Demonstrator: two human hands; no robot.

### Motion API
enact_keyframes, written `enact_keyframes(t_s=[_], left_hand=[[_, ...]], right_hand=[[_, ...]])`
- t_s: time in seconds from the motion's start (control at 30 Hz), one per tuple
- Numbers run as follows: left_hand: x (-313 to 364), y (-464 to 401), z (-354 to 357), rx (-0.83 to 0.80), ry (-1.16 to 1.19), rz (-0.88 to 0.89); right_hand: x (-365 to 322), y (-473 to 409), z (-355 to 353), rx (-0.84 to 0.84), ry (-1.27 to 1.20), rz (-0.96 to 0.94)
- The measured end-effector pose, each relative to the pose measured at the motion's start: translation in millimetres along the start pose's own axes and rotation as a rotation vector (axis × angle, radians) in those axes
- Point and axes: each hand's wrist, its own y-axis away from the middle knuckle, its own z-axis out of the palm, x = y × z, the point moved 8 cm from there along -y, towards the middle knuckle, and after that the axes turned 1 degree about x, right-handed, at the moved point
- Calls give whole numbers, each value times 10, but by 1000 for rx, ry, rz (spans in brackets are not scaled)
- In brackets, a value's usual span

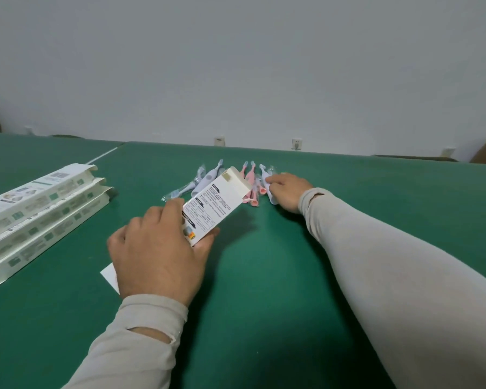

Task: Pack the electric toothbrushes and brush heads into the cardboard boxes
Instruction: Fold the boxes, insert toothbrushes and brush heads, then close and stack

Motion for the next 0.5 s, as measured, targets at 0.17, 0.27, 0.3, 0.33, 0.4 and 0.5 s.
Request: enact_keyframes(t_s=[0.17,0.27,0.3,0.33,0.4,0.5], left_hand=[[5,14,0,-34,14,-6],[27,21,-18,-43,26,-1],[44,21,-19,-45,25,6],[57,20,-22,-45,27,13],[78,8,-23,-43,36,25],[74,-2,-23,-41,43,32]], right_hand=[[38,-93,-17,45,194,12],[69,-130,-36,74,260,48],[85,-142,-40,76,264,62],[92,-155,-44,80,255,74],[118,-166,-62,97,201,105],[152,-96,-92,85,172,157]])
